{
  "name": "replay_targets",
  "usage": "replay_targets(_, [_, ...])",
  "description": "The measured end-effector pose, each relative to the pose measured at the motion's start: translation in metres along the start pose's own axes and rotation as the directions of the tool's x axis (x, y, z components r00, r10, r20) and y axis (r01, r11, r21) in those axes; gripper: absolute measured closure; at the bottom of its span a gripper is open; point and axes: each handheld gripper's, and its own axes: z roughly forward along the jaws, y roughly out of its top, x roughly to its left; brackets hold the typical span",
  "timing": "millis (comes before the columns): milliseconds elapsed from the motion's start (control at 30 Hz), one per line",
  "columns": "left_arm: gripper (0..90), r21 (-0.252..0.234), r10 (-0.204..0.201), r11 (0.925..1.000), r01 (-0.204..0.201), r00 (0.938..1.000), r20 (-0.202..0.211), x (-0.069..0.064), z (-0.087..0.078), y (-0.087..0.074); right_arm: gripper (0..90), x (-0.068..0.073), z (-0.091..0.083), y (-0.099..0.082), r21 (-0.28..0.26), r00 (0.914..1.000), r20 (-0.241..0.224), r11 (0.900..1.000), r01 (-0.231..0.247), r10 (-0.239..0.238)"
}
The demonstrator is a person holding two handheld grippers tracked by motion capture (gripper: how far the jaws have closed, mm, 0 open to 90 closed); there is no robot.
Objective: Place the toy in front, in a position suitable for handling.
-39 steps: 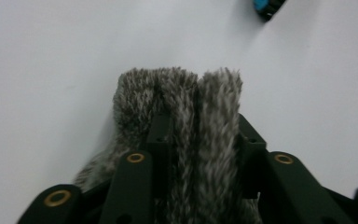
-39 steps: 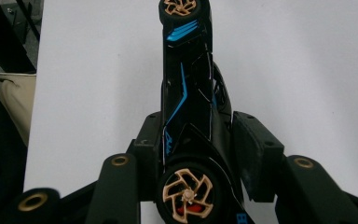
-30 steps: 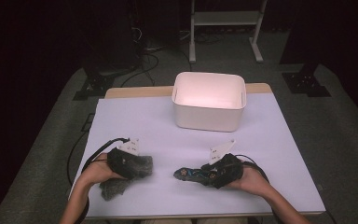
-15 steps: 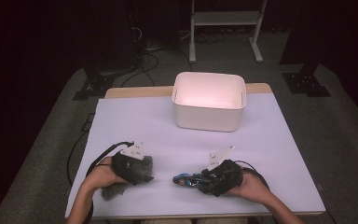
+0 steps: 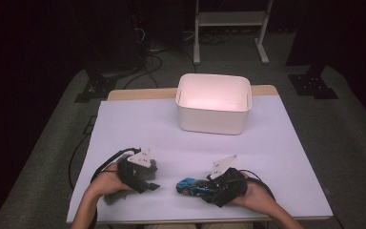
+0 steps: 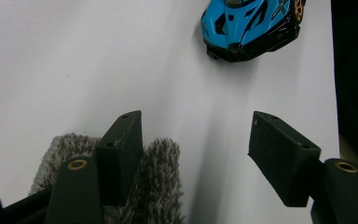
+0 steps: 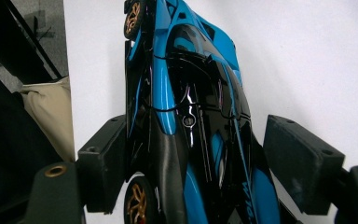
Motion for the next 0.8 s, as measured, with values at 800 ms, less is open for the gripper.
replay_targets(800, [27.3,-0.003,-0.027,0.9996,0.028,0.9996,0.012,-0.003,0.006,-0.004,16.4,0.008,0.015,-0.006,0.04,0.9989,-0.046,0.9991,0.009,-0.007])
